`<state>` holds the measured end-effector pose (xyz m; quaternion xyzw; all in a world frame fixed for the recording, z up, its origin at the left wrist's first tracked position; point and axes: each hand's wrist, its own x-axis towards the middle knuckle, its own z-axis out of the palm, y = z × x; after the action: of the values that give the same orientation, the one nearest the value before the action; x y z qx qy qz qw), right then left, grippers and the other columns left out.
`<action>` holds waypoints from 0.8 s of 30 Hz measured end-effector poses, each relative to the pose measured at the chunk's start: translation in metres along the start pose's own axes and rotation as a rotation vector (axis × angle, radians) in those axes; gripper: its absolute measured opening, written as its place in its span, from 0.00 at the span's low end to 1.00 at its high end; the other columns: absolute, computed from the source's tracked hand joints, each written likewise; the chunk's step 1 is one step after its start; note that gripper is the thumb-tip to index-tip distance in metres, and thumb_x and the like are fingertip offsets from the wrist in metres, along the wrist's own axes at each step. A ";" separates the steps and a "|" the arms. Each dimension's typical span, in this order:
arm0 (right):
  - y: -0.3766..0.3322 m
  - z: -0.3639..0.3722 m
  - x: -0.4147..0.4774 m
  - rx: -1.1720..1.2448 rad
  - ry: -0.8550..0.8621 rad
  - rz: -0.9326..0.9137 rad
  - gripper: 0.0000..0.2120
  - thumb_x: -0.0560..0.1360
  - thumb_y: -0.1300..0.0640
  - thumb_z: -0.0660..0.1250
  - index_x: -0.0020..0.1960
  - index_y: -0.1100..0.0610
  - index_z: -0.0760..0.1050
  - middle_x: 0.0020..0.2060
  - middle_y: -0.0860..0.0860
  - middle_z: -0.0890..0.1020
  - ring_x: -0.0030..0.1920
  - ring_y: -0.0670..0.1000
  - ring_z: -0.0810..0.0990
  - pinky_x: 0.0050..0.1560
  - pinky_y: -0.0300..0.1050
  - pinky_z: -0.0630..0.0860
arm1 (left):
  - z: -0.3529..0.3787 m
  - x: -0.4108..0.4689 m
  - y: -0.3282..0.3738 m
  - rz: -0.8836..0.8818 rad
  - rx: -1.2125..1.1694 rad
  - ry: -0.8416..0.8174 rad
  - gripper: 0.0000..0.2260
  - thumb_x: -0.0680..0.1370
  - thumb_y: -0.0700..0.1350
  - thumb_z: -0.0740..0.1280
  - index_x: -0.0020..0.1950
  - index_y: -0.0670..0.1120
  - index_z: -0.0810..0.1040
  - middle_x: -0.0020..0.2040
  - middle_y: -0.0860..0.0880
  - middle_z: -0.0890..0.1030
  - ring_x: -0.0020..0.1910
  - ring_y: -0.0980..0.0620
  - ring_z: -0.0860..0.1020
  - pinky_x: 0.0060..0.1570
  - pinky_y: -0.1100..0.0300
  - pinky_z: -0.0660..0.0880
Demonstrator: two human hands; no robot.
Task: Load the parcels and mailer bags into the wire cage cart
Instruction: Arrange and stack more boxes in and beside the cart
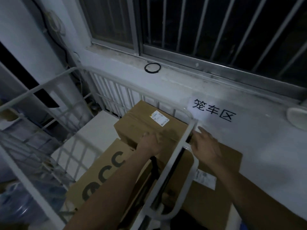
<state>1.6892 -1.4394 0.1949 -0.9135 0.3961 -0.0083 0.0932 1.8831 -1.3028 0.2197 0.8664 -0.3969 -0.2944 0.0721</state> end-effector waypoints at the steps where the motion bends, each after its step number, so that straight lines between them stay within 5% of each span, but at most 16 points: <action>1: 0.003 0.002 -0.017 0.036 0.045 0.040 0.25 0.78 0.52 0.63 0.74 0.54 0.67 0.76 0.55 0.65 0.70 0.59 0.71 0.66 0.57 0.72 | 0.003 -0.005 0.000 0.025 0.013 -0.009 0.23 0.82 0.55 0.59 0.71 0.42 0.68 0.67 0.41 0.73 0.67 0.43 0.69 0.67 0.49 0.68; 5: 0.019 0.025 -0.090 0.148 0.187 0.189 0.24 0.77 0.60 0.68 0.72 0.63 0.69 0.67 0.64 0.75 0.61 0.66 0.78 0.60 0.61 0.75 | 0.018 -0.024 0.006 0.121 0.025 -0.052 0.20 0.82 0.53 0.60 0.69 0.43 0.70 0.67 0.41 0.71 0.67 0.42 0.68 0.68 0.49 0.68; 8: 0.033 0.032 -0.133 0.098 0.067 0.368 0.21 0.78 0.60 0.67 0.69 0.67 0.73 0.74 0.63 0.68 0.66 0.65 0.73 0.65 0.62 0.70 | 0.032 -0.035 0.017 0.201 0.007 -0.070 0.20 0.80 0.52 0.62 0.68 0.42 0.70 0.67 0.40 0.71 0.67 0.41 0.68 0.64 0.51 0.70; 14: 0.051 0.032 -0.182 0.123 0.042 0.528 0.33 0.79 0.49 0.62 0.79 0.57 0.56 0.78 0.55 0.58 0.73 0.58 0.64 0.69 0.59 0.66 | 0.064 -0.054 0.054 0.287 0.023 -0.083 0.26 0.80 0.55 0.62 0.75 0.44 0.65 0.70 0.41 0.69 0.66 0.40 0.72 0.63 0.47 0.73; 24: 0.084 0.059 -0.217 0.078 -0.045 0.644 0.33 0.79 0.48 0.61 0.79 0.52 0.53 0.79 0.51 0.56 0.78 0.55 0.57 0.73 0.58 0.63 | 0.150 -0.072 0.123 0.682 0.413 0.059 0.29 0.77 0.55 0.64 0.75 0.46 0.62 0.74 0.42 0.63 0.71 0.41 0.66 0.65 0.45 0.69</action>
<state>1.4845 -1.3289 0.1352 -0.7370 0.6618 0.0268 0.1348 1.6817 -1.3172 0.1737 0.6893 -0.7103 -0.1426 0.0016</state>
